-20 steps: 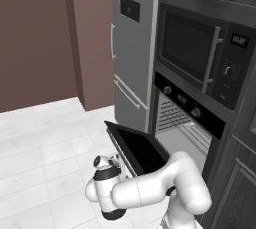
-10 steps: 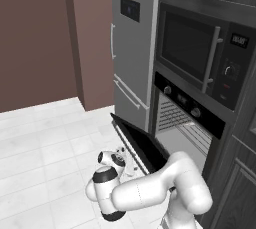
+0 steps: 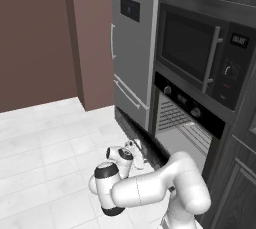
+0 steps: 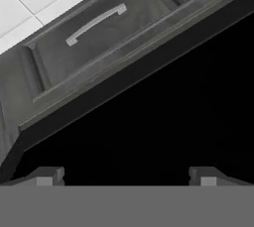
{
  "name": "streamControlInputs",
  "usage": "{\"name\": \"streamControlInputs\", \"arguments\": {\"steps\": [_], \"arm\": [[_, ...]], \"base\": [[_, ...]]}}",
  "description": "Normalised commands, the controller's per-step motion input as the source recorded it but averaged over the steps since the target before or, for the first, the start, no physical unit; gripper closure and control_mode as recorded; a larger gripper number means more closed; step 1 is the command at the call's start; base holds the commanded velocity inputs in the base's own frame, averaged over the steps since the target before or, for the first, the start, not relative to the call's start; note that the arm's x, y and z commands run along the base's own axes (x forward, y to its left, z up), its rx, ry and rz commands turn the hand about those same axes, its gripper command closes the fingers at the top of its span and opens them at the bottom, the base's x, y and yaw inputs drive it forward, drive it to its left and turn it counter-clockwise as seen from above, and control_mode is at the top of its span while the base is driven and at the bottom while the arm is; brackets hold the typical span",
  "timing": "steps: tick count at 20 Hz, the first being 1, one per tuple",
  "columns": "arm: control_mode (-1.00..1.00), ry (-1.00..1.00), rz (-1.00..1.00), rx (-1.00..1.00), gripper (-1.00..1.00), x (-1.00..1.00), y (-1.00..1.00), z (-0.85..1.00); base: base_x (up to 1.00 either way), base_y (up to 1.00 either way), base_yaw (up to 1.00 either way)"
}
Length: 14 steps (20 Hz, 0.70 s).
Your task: Place the fish on the rack of the oven, and slide the rack back inside. Close the oven door.
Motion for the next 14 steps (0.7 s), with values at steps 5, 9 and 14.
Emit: {"name": "streamControlInputs", "arguments": {"steps": [5, 9, 14], "arm": [[-1.0, -0.09, -0.19, -0.16, -1.0, 0.37, -1.0, 0.02], [-1.0, -0.07, -0.24, -0.16, -1.0, 0.5, -1.0, 0.0], [-1.0, -0.04, -0.25, -0.21, -1.0, 0.66, -1.0, 0.03]], "base": [[0.0, 0.0, 0.0], [0.0, 0.0, 0.0], [0.0, 0.0, 0.0]]}}
